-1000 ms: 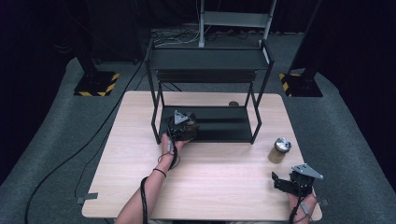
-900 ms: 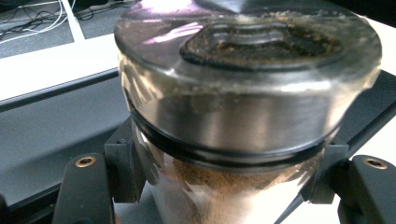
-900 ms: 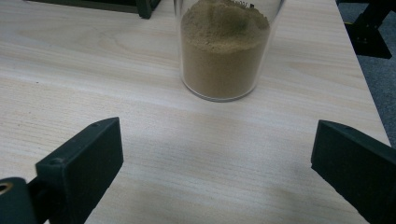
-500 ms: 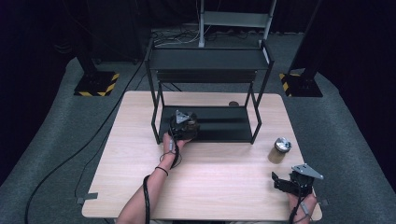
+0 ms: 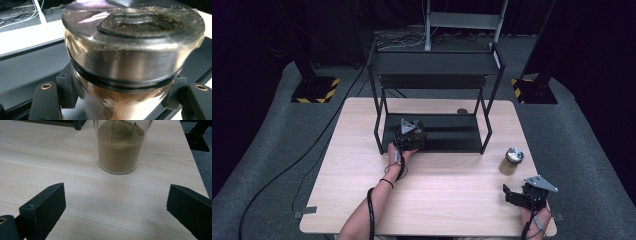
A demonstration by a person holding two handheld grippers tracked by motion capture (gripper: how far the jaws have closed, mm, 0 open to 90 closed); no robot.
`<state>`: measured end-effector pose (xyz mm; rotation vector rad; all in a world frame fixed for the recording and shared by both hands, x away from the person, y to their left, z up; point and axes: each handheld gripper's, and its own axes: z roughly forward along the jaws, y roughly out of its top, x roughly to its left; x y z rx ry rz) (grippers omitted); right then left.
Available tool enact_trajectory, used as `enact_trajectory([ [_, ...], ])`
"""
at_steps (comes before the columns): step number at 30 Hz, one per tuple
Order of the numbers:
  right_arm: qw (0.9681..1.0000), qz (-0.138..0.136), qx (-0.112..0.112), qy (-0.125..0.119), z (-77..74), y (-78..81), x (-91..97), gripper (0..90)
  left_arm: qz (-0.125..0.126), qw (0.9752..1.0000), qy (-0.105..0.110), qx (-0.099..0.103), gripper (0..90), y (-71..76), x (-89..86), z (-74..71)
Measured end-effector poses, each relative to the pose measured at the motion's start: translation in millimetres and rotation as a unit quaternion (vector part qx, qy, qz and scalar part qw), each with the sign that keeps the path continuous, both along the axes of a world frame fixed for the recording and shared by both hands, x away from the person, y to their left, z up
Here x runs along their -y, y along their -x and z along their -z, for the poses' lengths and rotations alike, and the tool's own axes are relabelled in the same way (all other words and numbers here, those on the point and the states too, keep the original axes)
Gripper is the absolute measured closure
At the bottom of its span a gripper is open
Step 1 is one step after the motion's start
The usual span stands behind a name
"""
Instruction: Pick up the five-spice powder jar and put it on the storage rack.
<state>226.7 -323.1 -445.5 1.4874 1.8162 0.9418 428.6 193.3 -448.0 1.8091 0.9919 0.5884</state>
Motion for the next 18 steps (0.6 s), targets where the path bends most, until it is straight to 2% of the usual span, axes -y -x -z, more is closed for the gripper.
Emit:
enact_trajectory([
  [6,1.0000,0.001,0.001,0.000,0.2,0.3,-0.2,1.2,-0.004,0.9999,0.002,0.010,31.4,2.1,2.2,4.6],
  [18,1.0000,0.001,0.002,0.001,0.4,0.9,-0.5,1.2,-0.012,0.9998,0.004,0.013,31.3,-0.7,7.9,6.6],
])
